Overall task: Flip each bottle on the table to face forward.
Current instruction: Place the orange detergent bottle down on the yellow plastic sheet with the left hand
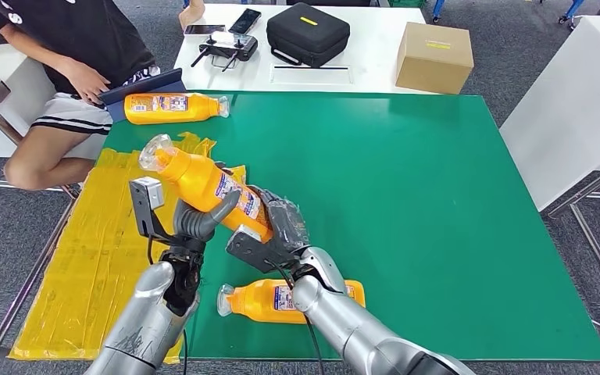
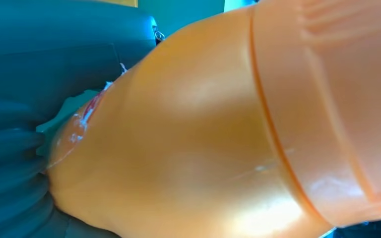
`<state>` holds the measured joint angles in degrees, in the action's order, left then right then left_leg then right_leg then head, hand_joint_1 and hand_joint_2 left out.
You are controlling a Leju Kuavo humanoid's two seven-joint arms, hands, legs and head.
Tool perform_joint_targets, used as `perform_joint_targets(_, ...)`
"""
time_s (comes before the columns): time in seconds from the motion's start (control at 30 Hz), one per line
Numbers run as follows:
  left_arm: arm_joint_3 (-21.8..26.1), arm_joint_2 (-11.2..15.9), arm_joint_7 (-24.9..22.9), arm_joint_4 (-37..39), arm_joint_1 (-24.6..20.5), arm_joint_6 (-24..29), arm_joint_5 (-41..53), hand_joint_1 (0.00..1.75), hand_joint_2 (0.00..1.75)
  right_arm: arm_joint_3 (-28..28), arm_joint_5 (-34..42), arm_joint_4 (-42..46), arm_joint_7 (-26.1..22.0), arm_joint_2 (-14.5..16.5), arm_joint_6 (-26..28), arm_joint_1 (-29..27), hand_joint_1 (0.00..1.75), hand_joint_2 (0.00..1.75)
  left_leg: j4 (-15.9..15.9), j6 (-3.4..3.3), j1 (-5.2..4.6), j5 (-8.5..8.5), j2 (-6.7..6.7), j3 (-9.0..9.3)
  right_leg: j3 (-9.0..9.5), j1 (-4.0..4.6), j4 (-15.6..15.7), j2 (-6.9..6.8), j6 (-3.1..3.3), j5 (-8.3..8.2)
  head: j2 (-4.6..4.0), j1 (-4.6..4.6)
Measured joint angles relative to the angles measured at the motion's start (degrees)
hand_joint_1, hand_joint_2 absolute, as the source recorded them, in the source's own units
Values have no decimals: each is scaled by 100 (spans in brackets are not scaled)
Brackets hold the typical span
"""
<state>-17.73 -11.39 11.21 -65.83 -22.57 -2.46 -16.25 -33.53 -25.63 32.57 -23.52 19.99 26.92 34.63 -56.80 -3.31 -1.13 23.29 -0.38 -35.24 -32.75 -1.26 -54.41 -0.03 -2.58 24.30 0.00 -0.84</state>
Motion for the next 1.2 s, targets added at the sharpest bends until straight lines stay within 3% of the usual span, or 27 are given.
perform_joint_targets(0.5,0,9,146,-218,78,26,189,175,175,20,27,181,-102,-33,20,-34,175,175,0,0,0,0,0,1,0,0,0,0,0,0,0,0)
perform_joint_targets(0.53,0,9,148,-221,80,26,191,175,175,20,27,188,-102,-34,20,-37,161,175,0,0,0,0,0,1,0,0,0,0,0,0,0,1)
perform_joint_targets(0.63,-1,10,216,-250,97,52,266,175,175,20,12,226,-103,-48,17,-53,31,175,0,0,0,0,0,1,0,0,0,0,0,0,0,0)
perform_joint_targets(0.67,-1,14,270,-284,109,79,330,175,175,19,-2,262,-103,-58,9,-70,0,175,0,0,0,0,0,1,0,0,0,0,0,0,0,0)
perform_joint_targets(0.8,43,106,455,-635,141,352,714,175,175,12,-92,661,-83,-226,-80,-274,0,175,0,0,0,0,-2,-1,0,0,0,-1,0,0,0,-1)
perform_joint_targets(1.0,473,350,562,-1238,246,856,1233,175,175,-54,-384,2178,77,-825,-245,-993,0,175,0,0,0,1,-2,-1,0,0,1,-1,0,1,0,0)
perform_joint_targets(1.2,704,439,619,-1458,345,922,1384,175,175,-137,-449,3132,146,-1158,-324,-1372,0,175,1,0,0,1,-2,0,0,0,1,-1,1,1,0,-1)
